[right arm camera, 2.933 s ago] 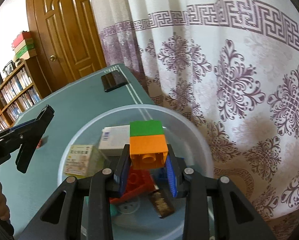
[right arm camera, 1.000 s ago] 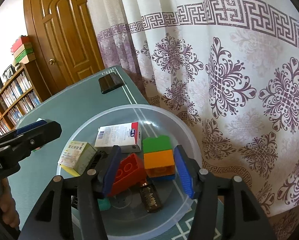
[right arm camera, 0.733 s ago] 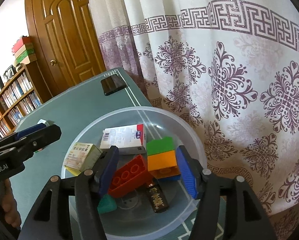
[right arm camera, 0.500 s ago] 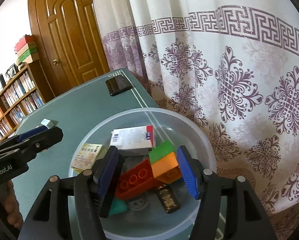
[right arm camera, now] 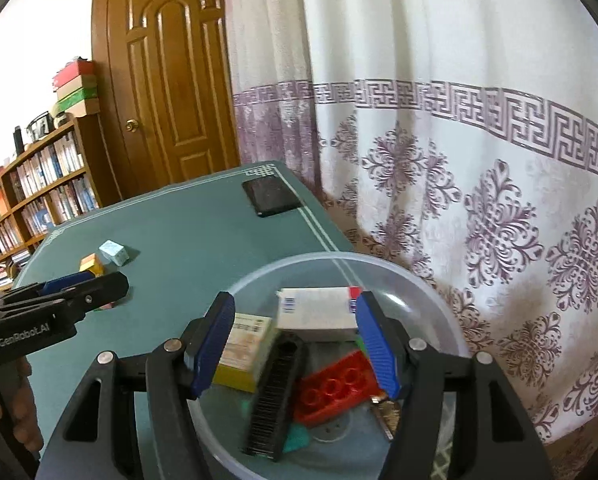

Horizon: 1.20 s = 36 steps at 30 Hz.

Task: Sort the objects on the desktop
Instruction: 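Move both tools back over the table toward the ring and green-pink brick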

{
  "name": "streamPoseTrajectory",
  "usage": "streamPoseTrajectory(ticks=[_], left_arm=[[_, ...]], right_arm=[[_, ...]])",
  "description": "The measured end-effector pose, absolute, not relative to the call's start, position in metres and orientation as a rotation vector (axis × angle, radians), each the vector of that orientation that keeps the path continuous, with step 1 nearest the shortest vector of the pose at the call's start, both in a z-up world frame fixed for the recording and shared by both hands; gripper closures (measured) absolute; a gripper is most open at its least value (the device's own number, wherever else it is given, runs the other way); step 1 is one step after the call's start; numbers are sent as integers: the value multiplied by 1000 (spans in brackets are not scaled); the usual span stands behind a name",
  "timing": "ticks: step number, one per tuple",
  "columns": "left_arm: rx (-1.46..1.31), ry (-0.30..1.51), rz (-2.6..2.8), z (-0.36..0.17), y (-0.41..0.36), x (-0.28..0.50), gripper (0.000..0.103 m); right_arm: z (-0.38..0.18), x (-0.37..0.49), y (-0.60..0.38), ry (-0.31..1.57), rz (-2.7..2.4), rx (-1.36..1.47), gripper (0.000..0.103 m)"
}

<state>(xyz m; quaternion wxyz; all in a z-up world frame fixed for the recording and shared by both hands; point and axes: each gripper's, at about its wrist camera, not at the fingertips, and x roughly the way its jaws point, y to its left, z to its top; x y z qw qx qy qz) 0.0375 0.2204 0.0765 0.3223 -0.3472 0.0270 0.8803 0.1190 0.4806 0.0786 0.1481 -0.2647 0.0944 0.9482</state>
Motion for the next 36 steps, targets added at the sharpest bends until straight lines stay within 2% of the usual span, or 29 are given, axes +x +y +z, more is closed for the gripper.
streamPoseTrajectory(ticks=[15, 36], left_arm=[[-963, -23, 2465, 71, 145, 3, 37], [-1058, -172, 2568, 50, 65, -34, 37]], right_arm=[[79, 79, 423, 278, 2881, -844, 35], [42, -2, 322, 223, 3024, -1173, 35]])
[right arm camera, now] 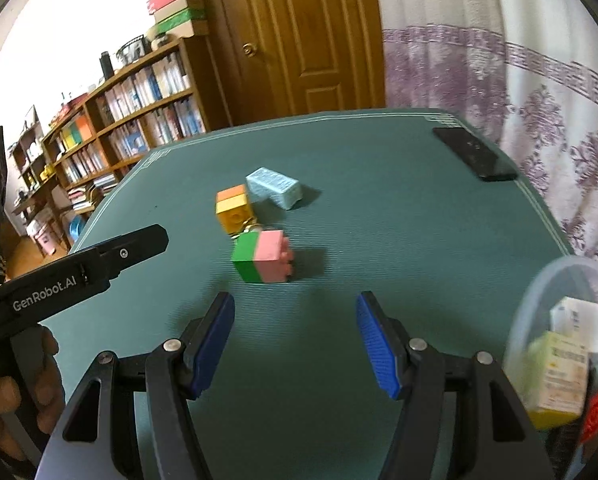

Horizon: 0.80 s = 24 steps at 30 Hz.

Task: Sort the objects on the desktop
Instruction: 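Move both tools back over the table toward the ring and green-pink brick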

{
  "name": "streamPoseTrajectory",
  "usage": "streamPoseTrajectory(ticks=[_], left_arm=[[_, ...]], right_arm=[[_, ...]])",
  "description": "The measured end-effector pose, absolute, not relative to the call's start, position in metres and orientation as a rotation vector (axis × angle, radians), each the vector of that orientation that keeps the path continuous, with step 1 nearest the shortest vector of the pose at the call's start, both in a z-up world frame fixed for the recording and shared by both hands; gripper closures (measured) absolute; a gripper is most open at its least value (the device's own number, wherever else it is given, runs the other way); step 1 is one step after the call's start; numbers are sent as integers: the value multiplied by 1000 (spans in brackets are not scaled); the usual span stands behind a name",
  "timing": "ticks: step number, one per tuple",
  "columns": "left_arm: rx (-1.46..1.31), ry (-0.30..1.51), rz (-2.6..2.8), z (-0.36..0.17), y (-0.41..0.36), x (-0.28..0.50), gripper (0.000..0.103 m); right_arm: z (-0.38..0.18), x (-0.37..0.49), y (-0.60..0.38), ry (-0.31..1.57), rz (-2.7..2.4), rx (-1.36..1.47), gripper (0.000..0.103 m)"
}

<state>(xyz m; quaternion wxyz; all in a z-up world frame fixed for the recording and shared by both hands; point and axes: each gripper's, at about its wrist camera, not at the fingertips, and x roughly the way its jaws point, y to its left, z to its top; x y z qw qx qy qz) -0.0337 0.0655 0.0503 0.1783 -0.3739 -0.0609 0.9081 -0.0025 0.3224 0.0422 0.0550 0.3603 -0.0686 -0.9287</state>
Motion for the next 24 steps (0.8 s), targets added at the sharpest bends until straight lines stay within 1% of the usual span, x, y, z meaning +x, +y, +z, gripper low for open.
streamPoseTrajectory(ticks=[7, 17, 19, 22, 23, 24], left_arm=[[-1082, -209, 2581, 45, 53, -44, 37], [-1077, -148, 2594, 51, 57, -58, 37], [-1076, -141, 2587, 52, 62, -61, 37], [-1079, -132, 2561, 52, 73, -65, 37], [-1081, -124, 2551, 52, 77, -66, 37], [-1083, -118, 2545, 51, 81, -67, 37]], right_arm=[[38, -25, 301, -166, -2786, 1109, 35], [23, -59, 293, -178, -2767, 1163, 36], [20, -63, 292, -185, -2762, 1166, 39], [16, -70, 292, -180, -2749, 1177, 48], [14, -72, 292, -180, -2744, 1185, 53], [12, -74, 293, -182, -2738, 1193, 53]])
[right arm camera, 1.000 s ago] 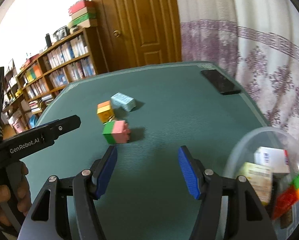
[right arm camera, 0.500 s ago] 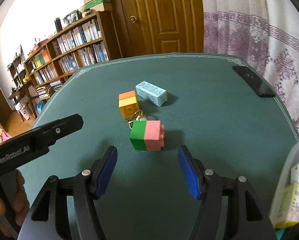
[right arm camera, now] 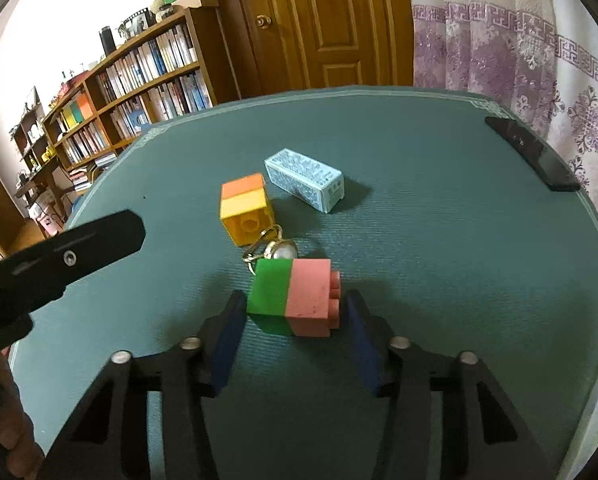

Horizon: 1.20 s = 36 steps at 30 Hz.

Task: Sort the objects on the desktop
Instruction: 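Move both tools back over the table toward the ring and green-pink brick, then close the left tool on the gold ring while the right tool closes on the green-pink brick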

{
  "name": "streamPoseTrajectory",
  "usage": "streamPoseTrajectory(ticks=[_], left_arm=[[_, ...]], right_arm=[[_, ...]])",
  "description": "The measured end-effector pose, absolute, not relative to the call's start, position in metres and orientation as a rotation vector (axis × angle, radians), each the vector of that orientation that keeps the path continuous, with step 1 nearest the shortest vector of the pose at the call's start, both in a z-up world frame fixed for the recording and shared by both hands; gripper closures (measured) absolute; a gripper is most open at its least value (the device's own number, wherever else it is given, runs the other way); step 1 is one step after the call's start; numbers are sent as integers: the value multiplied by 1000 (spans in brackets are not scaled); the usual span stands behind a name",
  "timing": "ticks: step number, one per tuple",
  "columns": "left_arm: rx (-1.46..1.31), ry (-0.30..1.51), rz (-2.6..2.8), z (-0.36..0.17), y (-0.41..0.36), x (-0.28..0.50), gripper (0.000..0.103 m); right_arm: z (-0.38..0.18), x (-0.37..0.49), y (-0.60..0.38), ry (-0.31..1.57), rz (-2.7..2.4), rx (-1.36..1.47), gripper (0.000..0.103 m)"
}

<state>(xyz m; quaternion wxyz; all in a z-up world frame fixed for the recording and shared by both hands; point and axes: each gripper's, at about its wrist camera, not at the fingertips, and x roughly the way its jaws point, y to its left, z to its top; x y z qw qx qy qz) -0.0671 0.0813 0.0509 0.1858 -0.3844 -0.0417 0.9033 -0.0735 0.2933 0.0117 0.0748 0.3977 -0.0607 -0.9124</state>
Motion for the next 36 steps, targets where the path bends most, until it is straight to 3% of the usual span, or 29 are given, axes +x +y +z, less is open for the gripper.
streamPoseTrajectory(ticks=[32, 36], left_arm=[[-1164, 19, 2511, 4, 144, -102, 38], [-1144, 53, 2536, 2, 145, -101, 46]], right_arm=[[7, -36, 352, -276, -2870, 1186, 53], [6, -36, 351, -271, -2874, 1181, 53]])
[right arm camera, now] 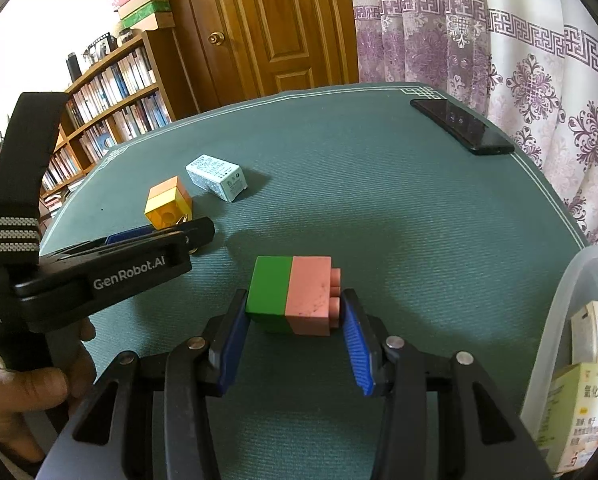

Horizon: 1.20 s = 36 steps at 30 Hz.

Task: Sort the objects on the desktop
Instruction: 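Close the left tool on the gold ring while the right tool closes on the green-pink brick, then lift the ring with the left tool while the right tool lifts the green-pink brick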

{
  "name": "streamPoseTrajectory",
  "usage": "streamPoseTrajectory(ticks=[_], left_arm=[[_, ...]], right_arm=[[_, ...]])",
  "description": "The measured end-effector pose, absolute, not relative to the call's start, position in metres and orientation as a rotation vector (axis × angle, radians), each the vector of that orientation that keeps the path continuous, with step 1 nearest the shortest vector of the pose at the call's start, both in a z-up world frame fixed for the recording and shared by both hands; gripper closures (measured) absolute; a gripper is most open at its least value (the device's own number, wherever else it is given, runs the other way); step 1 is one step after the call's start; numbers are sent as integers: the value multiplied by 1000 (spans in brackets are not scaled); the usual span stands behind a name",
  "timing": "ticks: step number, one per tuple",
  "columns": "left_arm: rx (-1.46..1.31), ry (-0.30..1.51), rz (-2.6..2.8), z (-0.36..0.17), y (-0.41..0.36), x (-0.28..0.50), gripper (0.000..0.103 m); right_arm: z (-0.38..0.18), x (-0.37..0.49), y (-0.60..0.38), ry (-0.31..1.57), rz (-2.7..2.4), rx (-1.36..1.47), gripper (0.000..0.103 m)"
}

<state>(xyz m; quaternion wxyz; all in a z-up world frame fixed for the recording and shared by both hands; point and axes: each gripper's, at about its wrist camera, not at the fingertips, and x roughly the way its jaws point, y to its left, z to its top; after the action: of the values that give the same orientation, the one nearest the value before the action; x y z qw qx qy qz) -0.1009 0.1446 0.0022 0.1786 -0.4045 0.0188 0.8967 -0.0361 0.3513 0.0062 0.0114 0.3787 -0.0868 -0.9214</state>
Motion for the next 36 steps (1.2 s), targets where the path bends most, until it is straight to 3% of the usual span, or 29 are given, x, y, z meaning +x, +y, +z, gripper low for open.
streamPoseTrajectory(ticks=[2, 4, 6, 36], left_arm=[[-1136, 48, 2536, 2, 143, -101, 50], [-1132, 45, 2529, 2, 143, -101, 61], [-1126, 58, 2529, 2, 143, -98, 63], [-1150, -32, 2556, 5, 110, -46, 63]], right_arm=[[6, -37, 351, -271, -2874, 1181, 53], [6, -37, 351, -271, -2874, 1181, 53], [6, -37, 351, -270, -2874, 1180, 53], [4, -38, 357, -329, -2857, 1157, 53]])
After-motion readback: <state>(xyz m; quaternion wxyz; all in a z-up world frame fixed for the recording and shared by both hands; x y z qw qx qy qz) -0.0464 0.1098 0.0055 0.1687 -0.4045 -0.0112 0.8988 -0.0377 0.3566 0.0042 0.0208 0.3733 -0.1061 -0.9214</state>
